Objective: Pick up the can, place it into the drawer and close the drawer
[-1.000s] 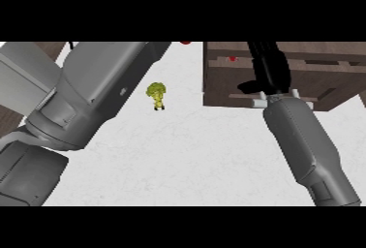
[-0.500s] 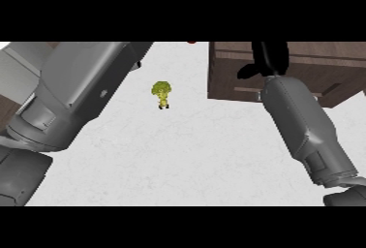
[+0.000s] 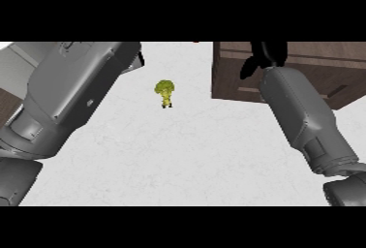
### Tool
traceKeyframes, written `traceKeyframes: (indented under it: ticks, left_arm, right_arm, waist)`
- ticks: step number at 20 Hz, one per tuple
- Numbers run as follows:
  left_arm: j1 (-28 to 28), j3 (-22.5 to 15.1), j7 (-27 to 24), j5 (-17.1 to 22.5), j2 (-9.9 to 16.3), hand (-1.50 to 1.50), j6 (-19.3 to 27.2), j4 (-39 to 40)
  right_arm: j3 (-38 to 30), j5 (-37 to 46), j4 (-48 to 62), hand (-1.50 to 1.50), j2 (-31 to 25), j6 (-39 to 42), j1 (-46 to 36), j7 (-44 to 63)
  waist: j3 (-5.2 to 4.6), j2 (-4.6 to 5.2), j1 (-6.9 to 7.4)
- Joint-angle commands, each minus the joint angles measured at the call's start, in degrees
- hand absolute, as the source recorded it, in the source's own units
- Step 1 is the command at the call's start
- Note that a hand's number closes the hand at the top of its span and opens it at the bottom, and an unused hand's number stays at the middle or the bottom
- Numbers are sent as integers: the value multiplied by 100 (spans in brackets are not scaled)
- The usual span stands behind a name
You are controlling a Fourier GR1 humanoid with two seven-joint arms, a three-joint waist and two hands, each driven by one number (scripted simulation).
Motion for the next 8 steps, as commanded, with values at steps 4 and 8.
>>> traceKeyframes:
  ticks: [4, 8]
  left_arm:
    - [467, -43, 149, -22, 337, -150, -133, -569]
    - [722, -77, 277, 7, 428, -150, -135, -1052]
  right_arm:
    - [-625, -711, -98, -150, 139, -52, -558, -538]
    - [-764, -787, 57, -150, 31, -3, -624, -734]
  waist:
    - [-17, -48, 71]
    - [-19, -53, 155]
